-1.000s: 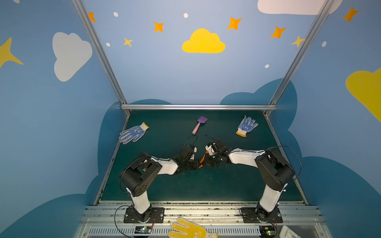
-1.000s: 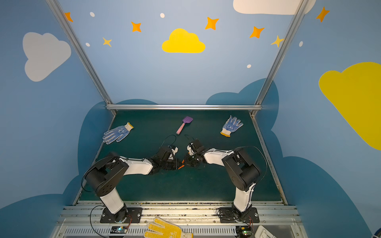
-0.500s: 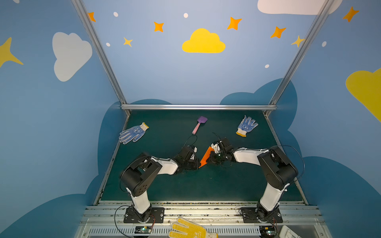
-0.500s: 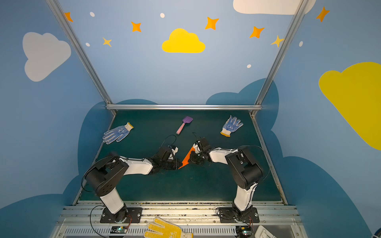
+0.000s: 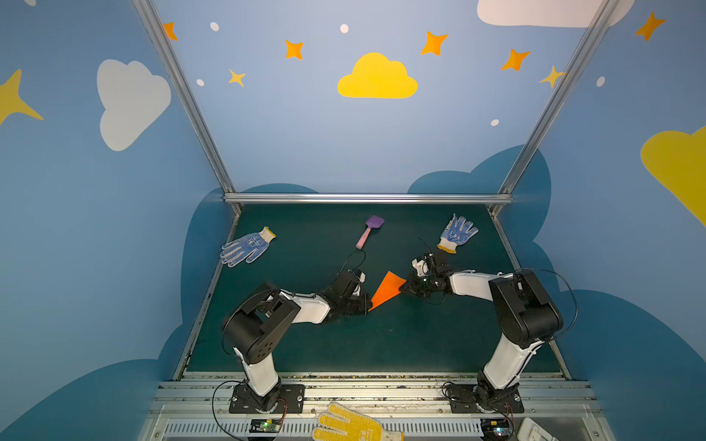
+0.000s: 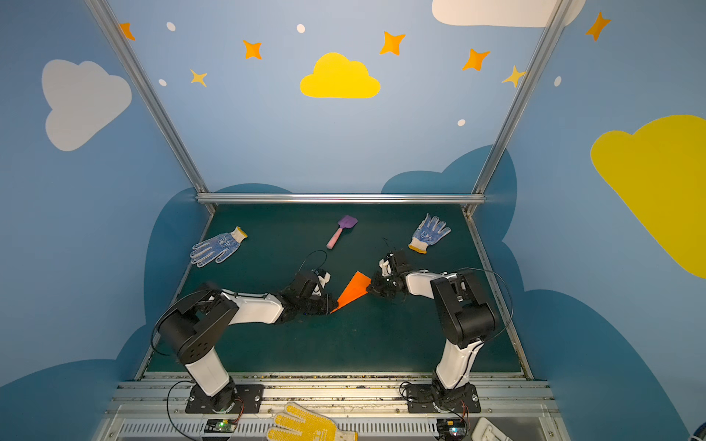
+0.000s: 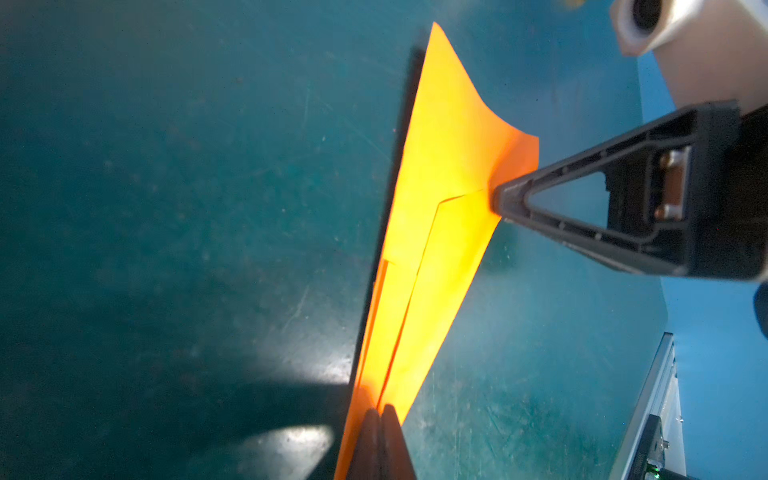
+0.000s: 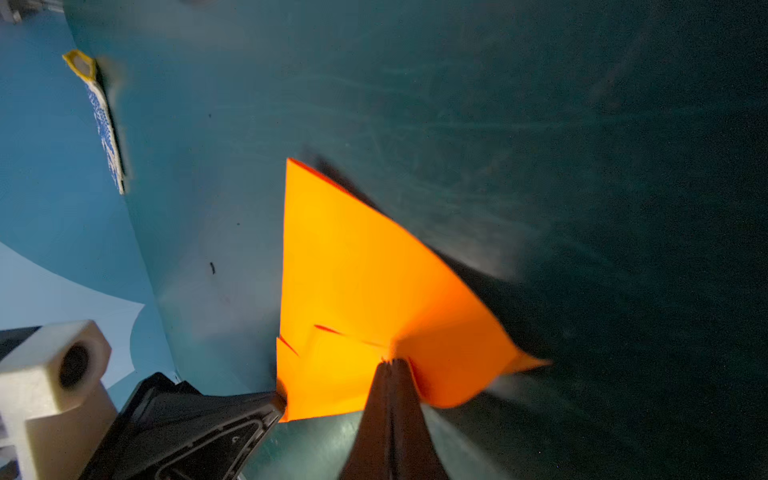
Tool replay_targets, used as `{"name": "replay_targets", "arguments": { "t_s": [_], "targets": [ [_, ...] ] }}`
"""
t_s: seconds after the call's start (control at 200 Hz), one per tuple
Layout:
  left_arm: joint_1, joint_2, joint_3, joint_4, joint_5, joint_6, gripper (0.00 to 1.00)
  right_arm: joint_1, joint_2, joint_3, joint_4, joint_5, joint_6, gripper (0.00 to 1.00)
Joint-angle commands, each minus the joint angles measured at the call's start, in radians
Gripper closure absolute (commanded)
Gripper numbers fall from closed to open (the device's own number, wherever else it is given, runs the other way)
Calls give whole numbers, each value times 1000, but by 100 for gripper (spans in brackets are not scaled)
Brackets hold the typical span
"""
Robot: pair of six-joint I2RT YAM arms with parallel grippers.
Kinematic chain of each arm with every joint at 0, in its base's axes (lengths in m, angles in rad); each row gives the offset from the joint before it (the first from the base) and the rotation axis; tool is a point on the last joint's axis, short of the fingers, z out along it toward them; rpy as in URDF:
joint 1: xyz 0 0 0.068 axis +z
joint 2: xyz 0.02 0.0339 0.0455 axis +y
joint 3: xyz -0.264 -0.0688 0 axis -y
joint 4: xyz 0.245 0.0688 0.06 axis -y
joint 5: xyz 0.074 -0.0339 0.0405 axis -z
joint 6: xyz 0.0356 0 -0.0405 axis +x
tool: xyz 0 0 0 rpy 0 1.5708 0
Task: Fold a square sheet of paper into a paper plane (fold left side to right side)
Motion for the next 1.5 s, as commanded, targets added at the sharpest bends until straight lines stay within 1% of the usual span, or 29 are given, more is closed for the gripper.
{"name": "replay_targets", "arguments": {
  "t_s": [0.0, 0.03, 0.09, 0.195, 0.27, 0.36, 0.481, 0.541, 0.616, 0.711, 0.806, 0.891, 1.001, 1.201, 1.327, 1.497],
  "targets": [
    [1, 32, -22, -76, -4, 14, 97, -83, 48, -47, -158, 177, 1, 100],
    [1, 32, -21, -76, -4, 14, 97, -104, 47, -50, -155, 176, 4, 100],
    [1, 31, -22, -75, 0, 15, 97, -136, 57, -47, -131, 133, 25, 100],
    [1, 23, -21, -84, -2, 18, 97, -146, 59, -11, -142, 123, 44, 100],
    [2, 19, -24, -86, -4, 20, 97, -146, 26, 4, -156, 120, 43, 100],
    [1, 18, -24, -84, -1, 21, 97, -140, -56, -1, -162, 116, 38, 100],
    [1, 17, -26, -81, 1, 21, 97, -82, -162, -1, -203, 91, 21, 100],
    [1, 18, -23, -83, 3, 23, 97, -30, -202, -1, -210, 81, 20, 100],
    [1, 19, -23, -81, 4, 24, 97, 53, -220, 14, -223, 97, 25, 100],
    [1, 18, -22, -85, 6, 25, 97, 153, -197, 46, -220, 120, 44, 100],
    [1, 18, -21, -86, 8, 26, 97, 229, -143, 73, -193, 127, 72, 100],
    [0, 18, -20, -86, 9, 26, 97, 280, -84, 95, -167, 128, 91, 100],
    [2, 18, -19, -86, 9, 26, 97, 319, -23, 110, -147, 134, 102, 100],
    [1, 9, -29, -86, 12, 23, 97, 325, 33, 75, -128, 164, 118, 100],
    [6, -15, -59, -83, 17, 16, 97, 313, 31, 21, -100, 153, 139, 100],
    [12, -67, -119, -79, 23, -6, 97, 311, 24, -14, -79, 155, 157, 100]
  ]
}}
